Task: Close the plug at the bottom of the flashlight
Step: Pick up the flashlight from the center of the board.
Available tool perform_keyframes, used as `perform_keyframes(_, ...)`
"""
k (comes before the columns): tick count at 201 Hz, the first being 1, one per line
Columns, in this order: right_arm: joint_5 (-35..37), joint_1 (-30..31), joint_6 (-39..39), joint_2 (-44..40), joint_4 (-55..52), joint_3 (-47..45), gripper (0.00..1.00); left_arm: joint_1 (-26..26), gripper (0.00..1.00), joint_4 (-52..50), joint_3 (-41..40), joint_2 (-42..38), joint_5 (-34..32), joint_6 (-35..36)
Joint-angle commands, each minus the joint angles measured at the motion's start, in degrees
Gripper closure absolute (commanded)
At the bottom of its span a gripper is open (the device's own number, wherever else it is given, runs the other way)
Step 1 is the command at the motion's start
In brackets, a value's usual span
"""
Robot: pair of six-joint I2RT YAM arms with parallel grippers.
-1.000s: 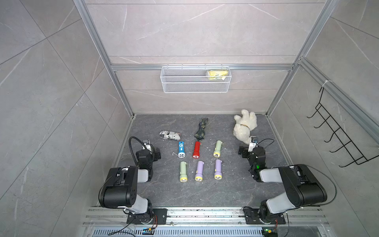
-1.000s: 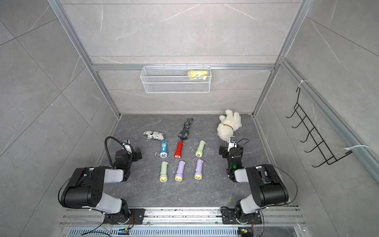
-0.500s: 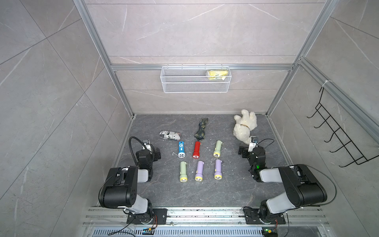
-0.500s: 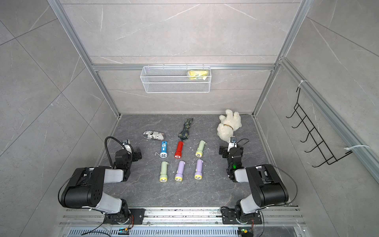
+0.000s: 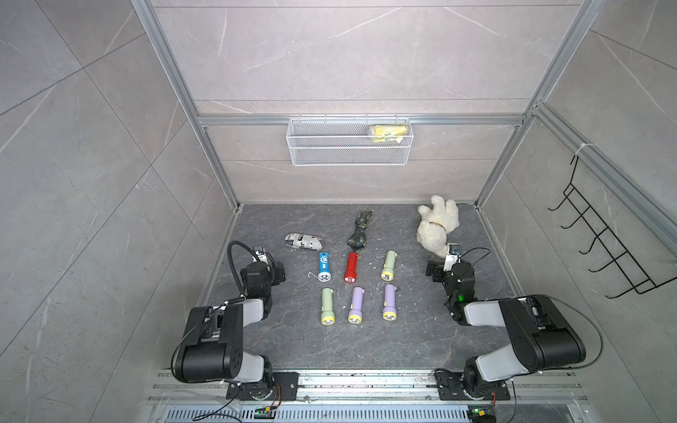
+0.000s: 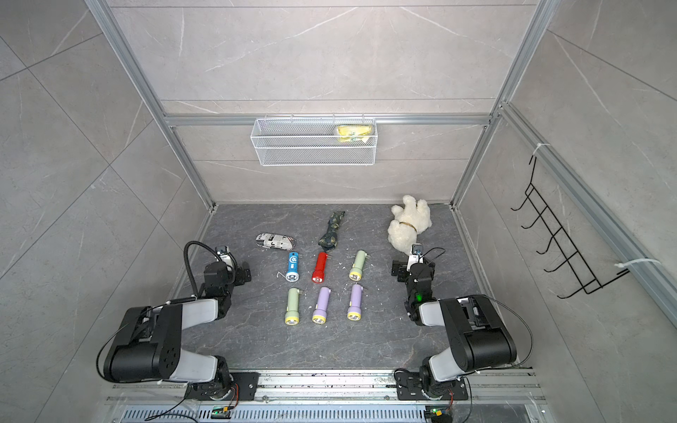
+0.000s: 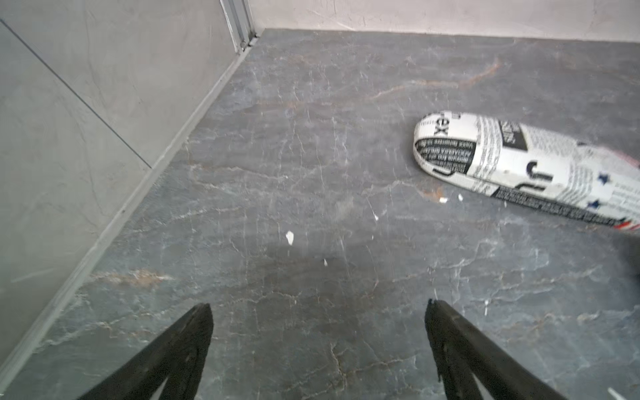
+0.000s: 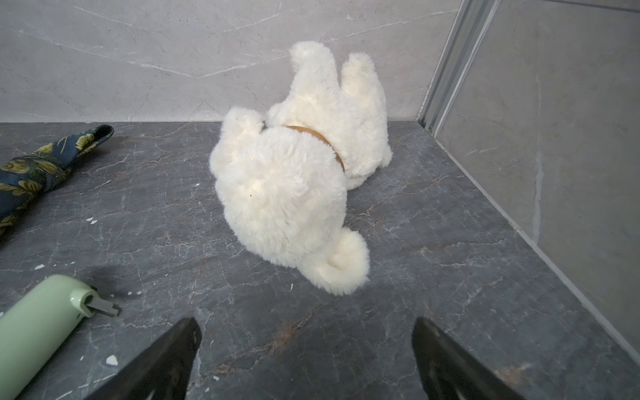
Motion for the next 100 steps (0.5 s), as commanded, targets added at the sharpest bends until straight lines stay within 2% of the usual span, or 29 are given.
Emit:
perform_keyframes(1,0.9,0.2,0.0,-1.7,-1.2,-0.2,0.0,-1.3,0.0,-15.2,8.5,-7.4,-5.3,-2.7)
perform_keyframes(8,2.2,0.5,-0.2,-2.4,-2.0,-0.1,0.0,-2.2,0.0,-18.7,10.1,-8.8,-6.7,-3.6)
perform_keyframes(27,5.9,1.2,0.4,-9.0,-13.5,3.0,0.0,-5.8,0.0,-24.2,12.9,-11.7,-8.8,-5.8)
perform_keyframes(46,10.1,1.4,3.8,-13.3,-22.1,6.9,0.0,-11.2,0.0,-29.3,16.5,-11.1,-11.3,-8.0)
perform_keyframes(67,8.4,1.4,9.5,-16.3,-33.3,12.8,0.0,-18.2,0.0,-33.5,21.0,-6.9,-13.3,-11.9)
perform_keyframes(79,8.5,1.4,14.1,-16.5,-43.9,18.3,0.0,-21.6,0.0,-37.1,24.6,-3.7,-13.3,-14.7)
perform_keyframes(100,2.8,1.4,17.5,-14.6,-61.0,28.6,0.0,-24.5,0.0,-45.5,32.6,3.2,-11.9,-20.0)
